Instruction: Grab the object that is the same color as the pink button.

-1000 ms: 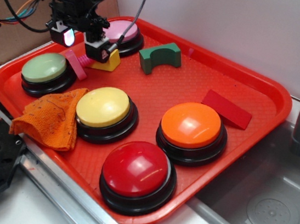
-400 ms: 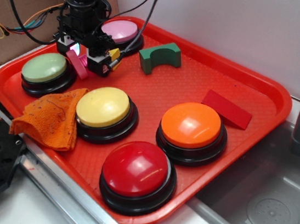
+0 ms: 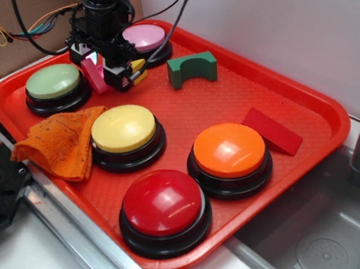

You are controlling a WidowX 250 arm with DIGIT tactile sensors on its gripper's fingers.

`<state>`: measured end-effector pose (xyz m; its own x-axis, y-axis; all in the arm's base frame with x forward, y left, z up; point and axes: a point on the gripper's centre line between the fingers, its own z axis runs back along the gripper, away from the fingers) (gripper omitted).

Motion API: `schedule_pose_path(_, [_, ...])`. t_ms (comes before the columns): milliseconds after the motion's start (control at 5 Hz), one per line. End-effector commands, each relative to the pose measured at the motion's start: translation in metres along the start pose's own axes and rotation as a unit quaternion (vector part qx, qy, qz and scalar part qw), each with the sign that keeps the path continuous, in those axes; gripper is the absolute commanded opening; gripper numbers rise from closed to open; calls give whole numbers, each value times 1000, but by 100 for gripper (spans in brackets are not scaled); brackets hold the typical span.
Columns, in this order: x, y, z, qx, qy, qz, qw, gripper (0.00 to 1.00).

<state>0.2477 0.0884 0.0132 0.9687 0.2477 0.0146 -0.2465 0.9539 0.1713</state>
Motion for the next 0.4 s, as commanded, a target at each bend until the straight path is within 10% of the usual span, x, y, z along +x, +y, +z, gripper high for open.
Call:
schedule_pose_path(0, [3,4,39,-3,-53,0,999,0])
schedule_pose_path(200, [-3,-4,70,-18,-80,-3,997,0])
